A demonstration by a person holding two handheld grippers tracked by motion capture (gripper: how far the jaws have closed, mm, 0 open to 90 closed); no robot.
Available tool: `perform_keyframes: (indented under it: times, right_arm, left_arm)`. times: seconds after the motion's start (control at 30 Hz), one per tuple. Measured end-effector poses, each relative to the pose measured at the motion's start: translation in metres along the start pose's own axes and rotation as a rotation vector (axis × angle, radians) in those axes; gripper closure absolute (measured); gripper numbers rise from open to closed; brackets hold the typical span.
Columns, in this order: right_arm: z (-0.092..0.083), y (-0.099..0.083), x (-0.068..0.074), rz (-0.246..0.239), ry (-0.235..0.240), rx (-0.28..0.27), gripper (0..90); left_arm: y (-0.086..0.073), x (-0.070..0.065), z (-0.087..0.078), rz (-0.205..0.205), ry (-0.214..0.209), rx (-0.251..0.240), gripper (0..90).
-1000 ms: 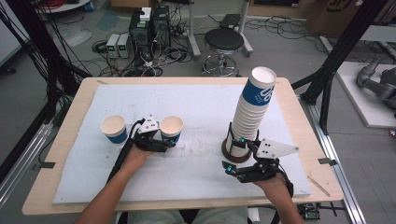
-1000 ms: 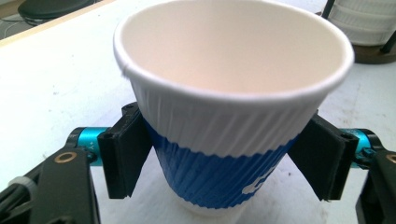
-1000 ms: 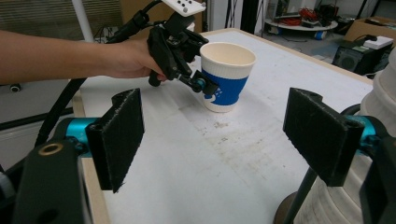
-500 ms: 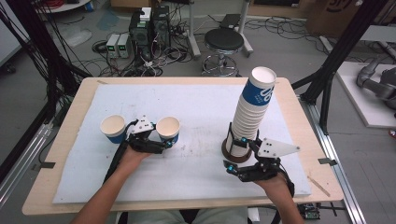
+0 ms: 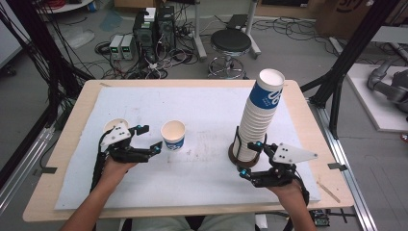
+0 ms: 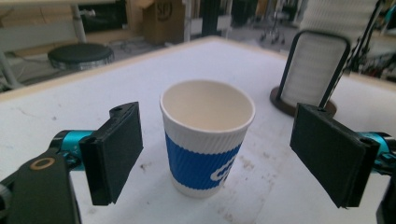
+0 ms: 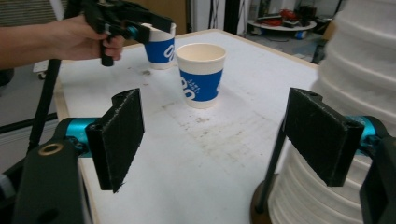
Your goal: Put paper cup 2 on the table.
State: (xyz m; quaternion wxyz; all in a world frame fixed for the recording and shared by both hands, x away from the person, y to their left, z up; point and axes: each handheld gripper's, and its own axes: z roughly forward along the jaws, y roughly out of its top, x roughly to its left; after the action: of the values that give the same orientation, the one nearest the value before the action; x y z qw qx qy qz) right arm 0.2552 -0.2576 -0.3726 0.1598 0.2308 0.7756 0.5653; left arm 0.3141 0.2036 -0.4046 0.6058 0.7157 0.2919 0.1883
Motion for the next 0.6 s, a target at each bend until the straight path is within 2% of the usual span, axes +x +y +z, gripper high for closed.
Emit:
perform_keyframes:
  times: [0.07,0.13,0.27,0.6]
  right_arm:
    - [-0.004,0.000,-0.001,0.009,-0.015,-0.002,21.0]
    - [-0.009,-0.002,-0.002,0.015,-0.029,-0.005,21.0]
    - [-0.020,-0.007,-0.005,0.022,-0.061,-0.008,21.0]
    - [-0.048,-0.019,-0.017,0.050,-0.158,-0.022,21.0]
  left_arm:
    - [0.001,0.000,-0.008,-0.008,-0.001,-0.039,16.4]
    - [0.002,-0.001,-0.014,-0.004,-0.016,-0.057,16.4]
    - [0.001,-0.002,-0.023,-0.004,-0.008,-0.096,16.7]
    - [0.001,-0.002,-0.031,-0.005,-0.001,-0.128,16.8]
